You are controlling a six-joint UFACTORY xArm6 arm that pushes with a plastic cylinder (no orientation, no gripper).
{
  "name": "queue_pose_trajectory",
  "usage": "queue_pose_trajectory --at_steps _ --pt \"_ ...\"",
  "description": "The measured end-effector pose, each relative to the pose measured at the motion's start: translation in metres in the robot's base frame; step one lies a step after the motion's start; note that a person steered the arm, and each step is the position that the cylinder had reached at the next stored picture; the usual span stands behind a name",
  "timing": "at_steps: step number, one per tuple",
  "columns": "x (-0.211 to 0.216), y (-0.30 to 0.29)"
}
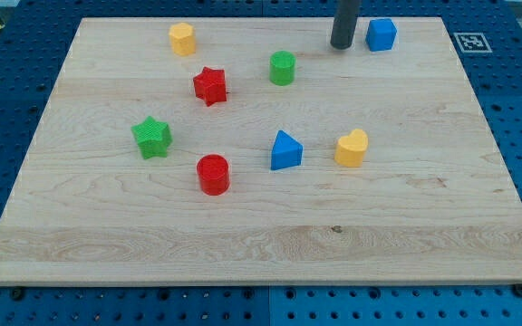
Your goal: Place the blue cube at the top right side of the board
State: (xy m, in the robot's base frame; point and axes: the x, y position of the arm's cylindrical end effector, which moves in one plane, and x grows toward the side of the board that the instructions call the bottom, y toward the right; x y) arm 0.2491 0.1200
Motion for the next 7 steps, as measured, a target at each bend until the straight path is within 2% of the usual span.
queue_pose_trajectory --at_steps 1,3,7 --pt "-0.011 0.0" --pt "-0.009 0.001" --pt "-0.008 0.048"
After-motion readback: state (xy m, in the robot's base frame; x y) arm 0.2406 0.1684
